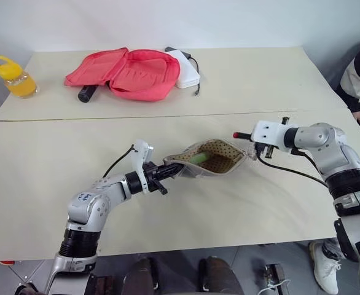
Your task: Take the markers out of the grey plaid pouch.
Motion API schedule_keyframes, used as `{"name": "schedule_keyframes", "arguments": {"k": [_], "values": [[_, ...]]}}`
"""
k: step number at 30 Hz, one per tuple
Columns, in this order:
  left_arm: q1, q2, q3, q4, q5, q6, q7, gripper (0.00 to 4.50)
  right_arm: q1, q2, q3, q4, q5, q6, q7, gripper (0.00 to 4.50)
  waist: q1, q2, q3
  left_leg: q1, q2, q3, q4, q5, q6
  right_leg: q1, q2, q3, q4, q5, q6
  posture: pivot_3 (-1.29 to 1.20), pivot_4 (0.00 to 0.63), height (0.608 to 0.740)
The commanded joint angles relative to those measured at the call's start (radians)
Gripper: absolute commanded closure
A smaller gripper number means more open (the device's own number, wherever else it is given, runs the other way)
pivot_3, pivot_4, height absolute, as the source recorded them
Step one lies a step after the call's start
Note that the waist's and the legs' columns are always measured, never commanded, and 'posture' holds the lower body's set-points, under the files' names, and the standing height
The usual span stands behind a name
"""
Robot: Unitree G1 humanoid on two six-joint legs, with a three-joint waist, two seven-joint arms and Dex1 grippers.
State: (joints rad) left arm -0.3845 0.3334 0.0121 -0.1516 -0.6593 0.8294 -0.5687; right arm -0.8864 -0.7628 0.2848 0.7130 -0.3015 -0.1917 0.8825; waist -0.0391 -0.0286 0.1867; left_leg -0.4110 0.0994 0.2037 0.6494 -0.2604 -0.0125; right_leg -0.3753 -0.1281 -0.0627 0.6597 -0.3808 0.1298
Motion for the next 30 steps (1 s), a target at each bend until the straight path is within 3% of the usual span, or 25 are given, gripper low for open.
{"name": "schedule_keyframes", "arguments": {"k": [1,6,12,17,21,24,27,30], "values": [[0.007,0.001,0.001,-0.034,-0.001,0.005,0.004,4.50,-0.021,0.002,-0.020,-0.001,0.014,-0.019,0.010,3.95,-0.001,0.000,0.000,0.000,0.000,0.000,0.000,0.000,0.000,0.000,0.000,0.000,0.000,0.000,0.000,0.00,0.150,0.740],[0.010,-0.001,0.003,-0.038,-0.003,0.010,0.009,4.50,-0.016,0.002,-0.034,-0.028,0.031,0.005,0.037,2.28,-0.001,0.000,0.000,0.000,0.000,0.000,0.000,0.000,0.000,0.000,0.000,0.000,0.001,0.000,0.000,0.00,0.150,0.740],[0.009,-0.002,0.004,-0.035,-0.004,0.012,0.008,4.50,-0.004,-0.008,-0.102,-0.166,0.159,0.150,0.169,2.28,0.000,0.000,0.000,0.000,0.000,0.000,0.001,0.000,0.000,0.000,0.000,0.000,0.001,0.000,0.000,0.00,0.150,0.740],[0.011,-0.006,0.006,-0.038,-0.008,0.016,0.008,4.50,-0.082,0.008,-0.203,-0.289,0.281,0.247,0.172,2.28,0.001,0.000,0.000,0.000,0.000,-0.001,0.001,0.000,0.000,0.000,0.000,0.000,0.001,0.000,0.000,0.00,0.150,0.740],[0.011,-0.008,0.004,-0.036,-0.007,0.017,0.007,4.50,-0.116,0.055,-0.257,-0.457,0.437,0.401,0.219,2.28,0.002,0.000,0.000,0.000,0.001,-0.001,0.000,0.000,0.000,0.000,0.000,0.000,0.001,0.000,0.000,0.00,0.150,0.740],[0.001,-0.017,0.009,-0.027,-0.009,0.018,0.012,4.50,-0.058,0.059,-0.249,-0.681,0.595,0.592,0.305,2.28,0.010,0.000,0.000,0.000,0.001,-0.002,0.000,0.000,0.000,0.000,0.000,0.000,0.001,0.000,0.000,0.00,0.150,0.740],[-0.009,-0.036,0.029,-0.012,-0.020,0.020,0.024,4.50,0.022,0.013,-0.225,-0.862,0.726,0.783,0.382,2.86,0.016,0.000,0.000,-0.001,0.000,-0.003,0.000,0.000,0.000,0.000,0.000,-0.001,0.001,0.000,0.000,0.00,0.150,0.740],[-0.009,-0.041,0.033,-0.012,-0.023,0.029,0.026,4.50,0.057,-0.003,-0.204,-0.953,0.766,0.870,0.377,3.96,0.015,0.000,0.000,-0.003,-0.001,-0.003,0.002,-0.001,0.001,0.000,-0.001,-0.002,0.000,0.000,0.000,0.00,0.150,0.740]]}}
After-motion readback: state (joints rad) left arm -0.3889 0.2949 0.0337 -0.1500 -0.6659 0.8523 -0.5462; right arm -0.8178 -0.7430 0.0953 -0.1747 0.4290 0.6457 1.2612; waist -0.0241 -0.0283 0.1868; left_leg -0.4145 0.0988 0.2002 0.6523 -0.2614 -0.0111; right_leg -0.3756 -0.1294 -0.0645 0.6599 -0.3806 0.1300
